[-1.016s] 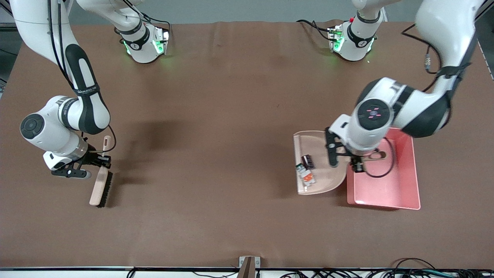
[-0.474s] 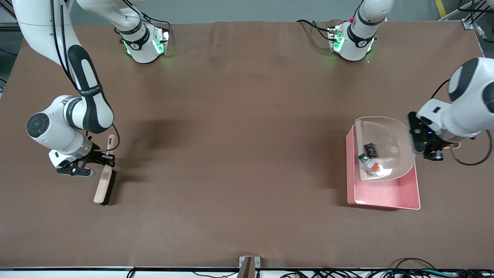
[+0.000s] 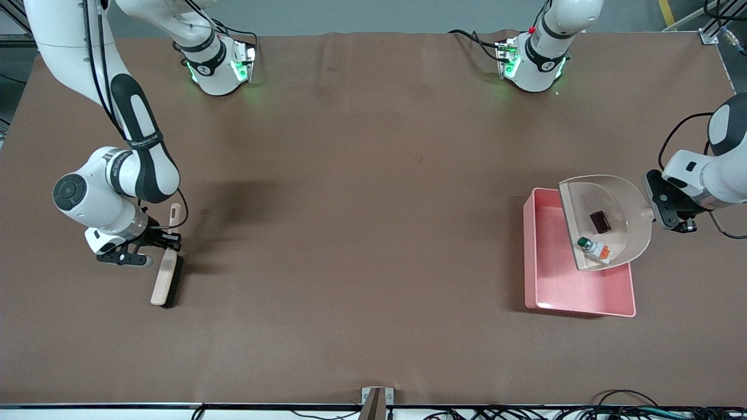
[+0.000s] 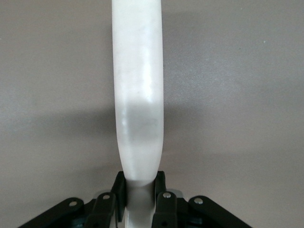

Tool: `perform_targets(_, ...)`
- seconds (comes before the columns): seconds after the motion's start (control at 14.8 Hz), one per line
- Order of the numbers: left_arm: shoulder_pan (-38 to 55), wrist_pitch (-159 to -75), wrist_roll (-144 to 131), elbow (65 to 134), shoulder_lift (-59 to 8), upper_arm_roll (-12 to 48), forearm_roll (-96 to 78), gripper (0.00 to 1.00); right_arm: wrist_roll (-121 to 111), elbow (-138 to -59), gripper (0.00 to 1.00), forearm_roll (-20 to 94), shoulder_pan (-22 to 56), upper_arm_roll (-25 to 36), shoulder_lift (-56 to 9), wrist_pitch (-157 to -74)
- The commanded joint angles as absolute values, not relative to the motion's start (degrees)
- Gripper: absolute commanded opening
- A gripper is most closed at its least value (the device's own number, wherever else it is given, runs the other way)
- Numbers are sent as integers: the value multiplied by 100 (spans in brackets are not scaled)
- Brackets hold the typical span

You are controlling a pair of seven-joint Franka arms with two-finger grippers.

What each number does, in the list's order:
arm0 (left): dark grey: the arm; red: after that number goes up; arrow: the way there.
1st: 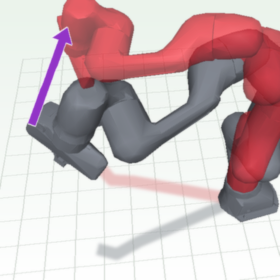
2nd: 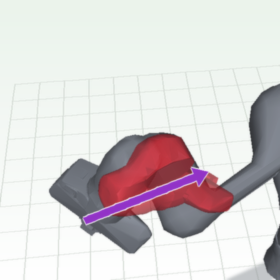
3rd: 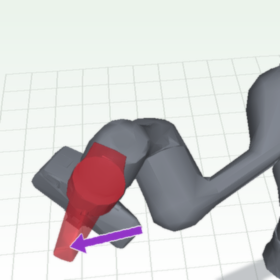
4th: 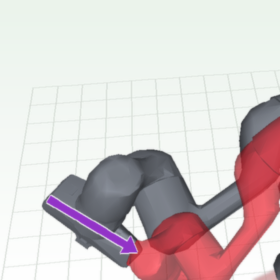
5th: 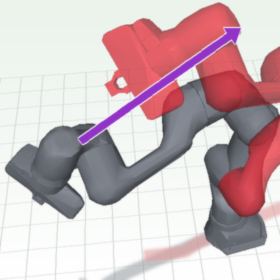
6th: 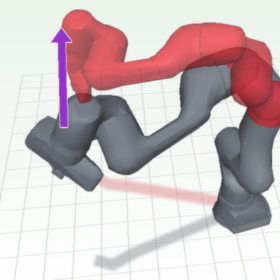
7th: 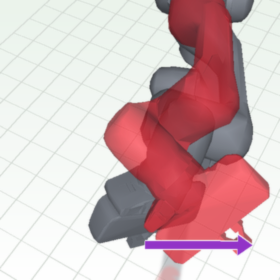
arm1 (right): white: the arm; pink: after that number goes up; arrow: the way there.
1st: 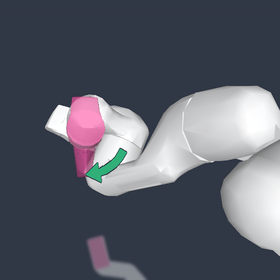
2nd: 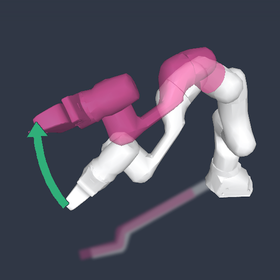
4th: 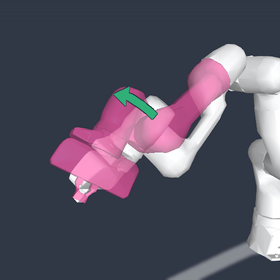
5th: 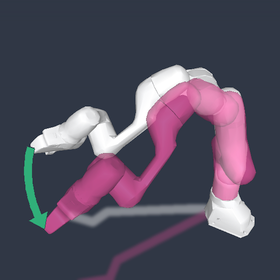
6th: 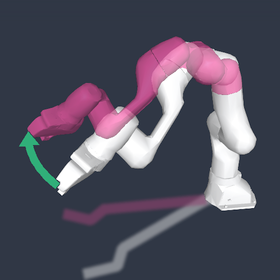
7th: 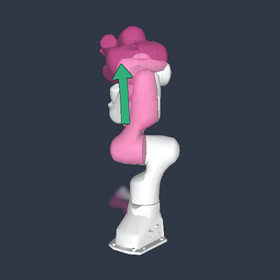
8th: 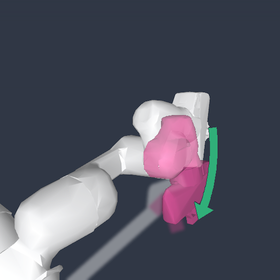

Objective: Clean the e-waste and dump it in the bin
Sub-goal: 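Tilt the dustpan over the pink bin with the left gripper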

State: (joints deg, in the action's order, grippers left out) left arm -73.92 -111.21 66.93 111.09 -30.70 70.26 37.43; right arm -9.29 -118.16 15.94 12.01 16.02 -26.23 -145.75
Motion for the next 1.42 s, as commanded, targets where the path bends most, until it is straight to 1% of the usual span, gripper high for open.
perform_targets(0.0, -7366, -11004, 6417, 11056, -3297, 6917, 3647, 0, -1046, -12101, 1, 1740, 1151, 1521, -2409, -14563)
perform_targets(0.14, -7321, -10759, 6057, 11092, -3017, 7127, 3752, 0, -1081, -12347, 1, 1732, 1151, 1521, -2198, -14590)
perform_targets(0.34, -7050, -10294, 5872, 11048, -2603, 7277, 4156, 0, -1099, -12866, 1, 1731, 1160, 1529, -1750, -14739)
perform_targets(0.61, -6820, -9871, 5661, 11109, -2558, 7338, 4955, 0, -1099, -13463, 1, 1731, 1178, 1529, -1389, -15054)
perform_targets(0.81, -6786, -9564, 5520, 11153, -2558, 7488, 5483, 0, -1107, -13772, 1, 1731, 1239, 1529, -1371, -15485)
perform_targets(0.95, -6593, -9169, 5327, 11145, -2558, 7620, 5861, 0, -1107, -13790, 2, 1731, 1257, 1529, -1380, -15434)
perform_targets(1.08, -6539, -9114, 5221, 11127, -2610, 7611, 5862, 0, -1116, -13738, 18, 1723, 1266, 1529, -1380, -15338)
perform_targets(1.15, -6539, -9114, 5195, 11066, -2671, 7577, 5775, 0, -1116, -13703, 34, 1723, 1266, 1529, -1380, -15267)
perform_targets(1.29, -6408, -9114, 5020, 10786, -2873, 7620, 5459, 0, -1116, -13641, 47, 1723, 1266, 1529, -1354, -15171)
perform_targets(1.35, -5868, -9088, 4888, 10688, -2804, 7603, 5415, 0, -1116, -13615, 51, 1714, 1266, 1529, -1354, -15109)
